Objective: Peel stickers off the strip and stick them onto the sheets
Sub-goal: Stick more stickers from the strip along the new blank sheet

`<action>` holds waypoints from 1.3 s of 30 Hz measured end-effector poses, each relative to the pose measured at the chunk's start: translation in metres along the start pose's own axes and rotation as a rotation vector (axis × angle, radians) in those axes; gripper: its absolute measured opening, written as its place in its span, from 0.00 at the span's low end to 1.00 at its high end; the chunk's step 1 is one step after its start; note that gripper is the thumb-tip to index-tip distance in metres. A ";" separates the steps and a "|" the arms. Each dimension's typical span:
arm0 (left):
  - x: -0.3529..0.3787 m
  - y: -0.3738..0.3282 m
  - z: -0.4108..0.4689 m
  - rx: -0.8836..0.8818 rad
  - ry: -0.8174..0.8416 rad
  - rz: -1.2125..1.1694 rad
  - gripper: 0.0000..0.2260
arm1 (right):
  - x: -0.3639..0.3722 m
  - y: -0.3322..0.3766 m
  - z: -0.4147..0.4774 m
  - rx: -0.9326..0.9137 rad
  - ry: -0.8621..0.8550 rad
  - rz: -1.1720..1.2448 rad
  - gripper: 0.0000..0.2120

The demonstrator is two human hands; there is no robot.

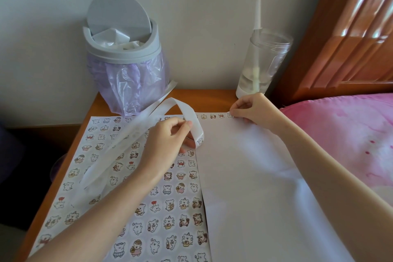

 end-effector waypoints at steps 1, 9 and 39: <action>0.000 0.000 0.000 -0.002 0.000 -0.002 0.09 | 0.000 0.000 0.000 -0.004 -0.003 -0.008 0.06; 0.001 -0.003 -0.002 -0.005 0.017 -0.014 0.06 | 0.003 -0.004 0.003 -0.016 -0.050 -0.066 0.07; 0.001 -0.006 -0.003 0.001 0.017 0.042 0.08 | 0.003 -0.014 0.004 -0.002 -0.193 -0.053 0.12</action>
Point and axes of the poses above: each hand's wrist, its own z-axis towards the middle knuckle, its own x-axis out of the palm, y = z × x, the point moved 7 cm from there along z, towards the middle knuckle, and after that the axes turned 6 degrees about x, right-handed, at the moved point
